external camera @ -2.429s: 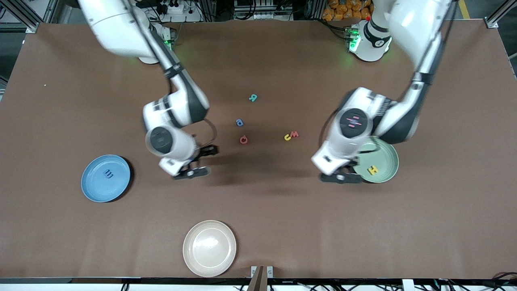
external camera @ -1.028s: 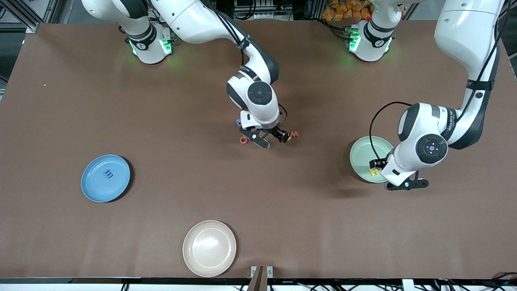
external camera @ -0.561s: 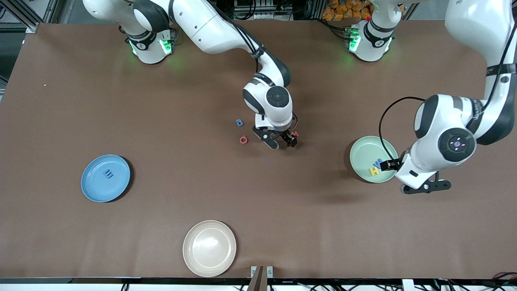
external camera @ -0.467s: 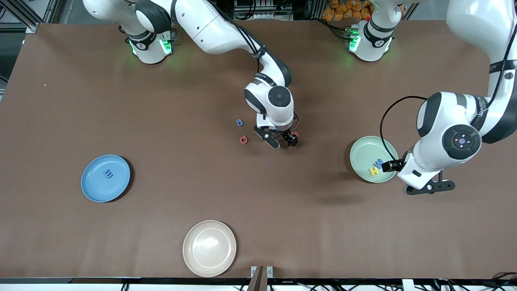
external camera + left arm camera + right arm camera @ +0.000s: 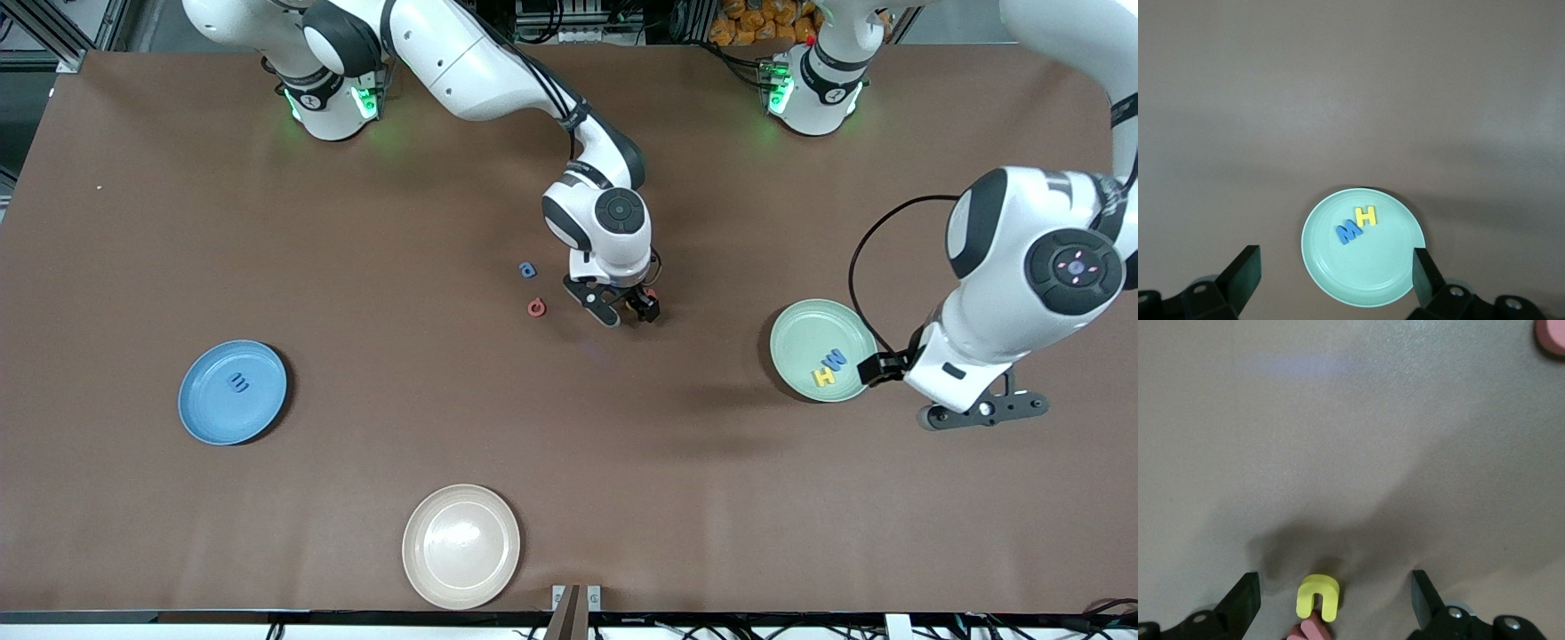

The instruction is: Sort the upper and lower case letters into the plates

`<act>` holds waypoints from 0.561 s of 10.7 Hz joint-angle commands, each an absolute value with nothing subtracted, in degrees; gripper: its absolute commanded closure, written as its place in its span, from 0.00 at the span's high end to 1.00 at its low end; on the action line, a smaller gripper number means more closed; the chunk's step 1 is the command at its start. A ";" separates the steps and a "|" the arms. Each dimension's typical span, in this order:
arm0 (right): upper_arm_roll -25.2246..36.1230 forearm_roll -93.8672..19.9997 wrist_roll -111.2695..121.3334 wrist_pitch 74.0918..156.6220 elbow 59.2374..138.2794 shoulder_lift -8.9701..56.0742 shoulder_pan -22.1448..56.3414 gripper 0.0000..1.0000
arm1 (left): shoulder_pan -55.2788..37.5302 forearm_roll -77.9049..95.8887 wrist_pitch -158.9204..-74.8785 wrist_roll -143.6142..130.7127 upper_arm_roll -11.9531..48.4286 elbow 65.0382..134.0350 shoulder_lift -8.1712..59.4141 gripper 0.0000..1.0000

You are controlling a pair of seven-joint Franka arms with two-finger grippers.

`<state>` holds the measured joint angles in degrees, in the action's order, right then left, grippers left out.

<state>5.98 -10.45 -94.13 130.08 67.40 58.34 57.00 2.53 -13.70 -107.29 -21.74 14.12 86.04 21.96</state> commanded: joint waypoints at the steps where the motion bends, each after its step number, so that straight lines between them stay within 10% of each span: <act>1: 6.85 -11.51 -95.36 129.73 64.69 60.03 57.92 1.00 | 2.99 -13.00 -105.64 -21.01 14.42 86.13 18.65 1.00; 3: 6.77 -11.51 -97.89 130.69 64.60 60.29 57.92 0.16 | 3.08 -12.31 -105.21 -20.92 14.68 86.13 17.23 1.00; 4: 6.77 -11.51 -98.87 131.82 64.51 60.29 57.92 0.00 | 2.82 -11.17 -103.99 -20.92 14.59 86.13 16.79 1.00; 6: 6.77 -11.51 -98.88 131.92 64.42 60.38 57.92 0.00 | 2.99 -10.55 -101.35 -20.83 14.68 86.13 15.30 1.00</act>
<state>5.99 -10.45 -97.67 131.42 66.33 58.66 57.24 2.53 -11.87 -103.74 -21.74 14.33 85.64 17.35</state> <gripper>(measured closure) 0.546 0.000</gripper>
